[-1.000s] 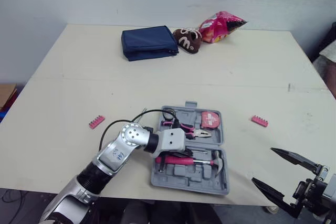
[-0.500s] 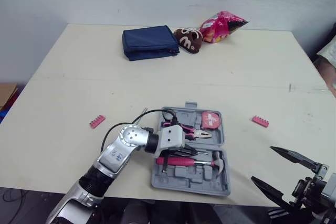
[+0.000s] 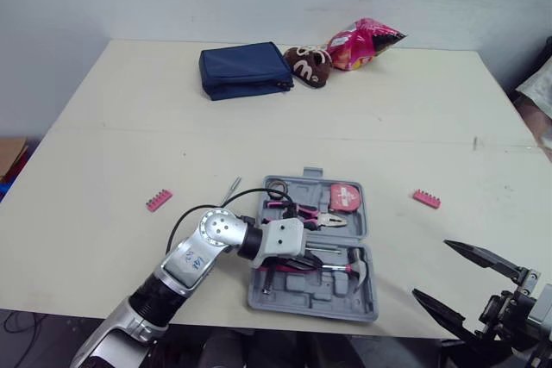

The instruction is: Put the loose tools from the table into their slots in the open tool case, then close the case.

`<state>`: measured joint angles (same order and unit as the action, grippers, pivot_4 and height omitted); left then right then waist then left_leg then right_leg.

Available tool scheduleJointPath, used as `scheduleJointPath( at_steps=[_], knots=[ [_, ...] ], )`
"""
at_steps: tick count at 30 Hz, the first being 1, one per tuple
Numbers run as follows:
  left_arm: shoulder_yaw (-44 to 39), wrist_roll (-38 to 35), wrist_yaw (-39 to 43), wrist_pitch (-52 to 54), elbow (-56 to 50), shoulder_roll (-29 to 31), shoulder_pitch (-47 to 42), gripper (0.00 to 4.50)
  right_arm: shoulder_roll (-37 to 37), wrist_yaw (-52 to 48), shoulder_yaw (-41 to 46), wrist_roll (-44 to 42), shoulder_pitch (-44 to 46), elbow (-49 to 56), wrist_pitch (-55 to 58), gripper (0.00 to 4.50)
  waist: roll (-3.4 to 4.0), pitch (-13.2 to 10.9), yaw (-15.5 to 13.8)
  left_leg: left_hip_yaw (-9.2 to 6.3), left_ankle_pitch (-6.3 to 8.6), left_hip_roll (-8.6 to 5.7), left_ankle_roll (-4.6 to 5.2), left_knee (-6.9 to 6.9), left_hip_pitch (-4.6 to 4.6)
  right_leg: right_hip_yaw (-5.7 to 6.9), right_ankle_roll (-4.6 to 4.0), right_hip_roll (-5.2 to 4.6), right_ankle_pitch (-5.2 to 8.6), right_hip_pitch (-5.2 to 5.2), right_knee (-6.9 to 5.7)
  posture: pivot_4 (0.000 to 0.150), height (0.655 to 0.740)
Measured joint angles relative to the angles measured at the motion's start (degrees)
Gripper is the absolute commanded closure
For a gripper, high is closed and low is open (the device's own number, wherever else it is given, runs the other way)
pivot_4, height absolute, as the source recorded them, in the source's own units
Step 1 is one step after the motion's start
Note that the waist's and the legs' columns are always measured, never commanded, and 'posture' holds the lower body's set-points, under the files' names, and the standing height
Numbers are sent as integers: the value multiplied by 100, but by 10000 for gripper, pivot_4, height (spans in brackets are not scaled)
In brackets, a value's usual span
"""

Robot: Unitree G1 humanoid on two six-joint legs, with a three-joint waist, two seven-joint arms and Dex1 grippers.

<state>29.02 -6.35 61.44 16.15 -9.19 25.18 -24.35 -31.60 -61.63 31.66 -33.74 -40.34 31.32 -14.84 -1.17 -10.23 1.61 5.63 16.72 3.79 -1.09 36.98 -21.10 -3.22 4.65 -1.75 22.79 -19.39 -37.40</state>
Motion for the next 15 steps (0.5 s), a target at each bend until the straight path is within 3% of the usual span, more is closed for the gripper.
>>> scheduleJointPath(
  at_steps=[7, 12, 15],
  knots=[
    [303, 276, -54, 216, -119, 73, -205, 44301, 43, 11, 0, 59, 1, 0, 0, 0, 3, 14, -2, 0, 9, 0, 9, -4, 4, 0, -1, -3, 0, 29, 10, 1500, 7400],
    [597, 492, -109, 493, -163, 78, -287, 44301, 60, 64, 0, 69, 14, 0, -2, 0, -23, 83, -1, -2, 26, -3, 11, -92, 121, 5, -9, -13, 3, 169, 107, 1500, 7400],
    [715, 570, -204, 518, -163, 71, -271, 44301, 65, 84, 0, 92, 15, 0, -7, 0, -35, 142, -3, 1, 38, -6, 17, -123, 158, 9, -72, -31, 36, 215, 152, 1500, 7400]
  ],
)
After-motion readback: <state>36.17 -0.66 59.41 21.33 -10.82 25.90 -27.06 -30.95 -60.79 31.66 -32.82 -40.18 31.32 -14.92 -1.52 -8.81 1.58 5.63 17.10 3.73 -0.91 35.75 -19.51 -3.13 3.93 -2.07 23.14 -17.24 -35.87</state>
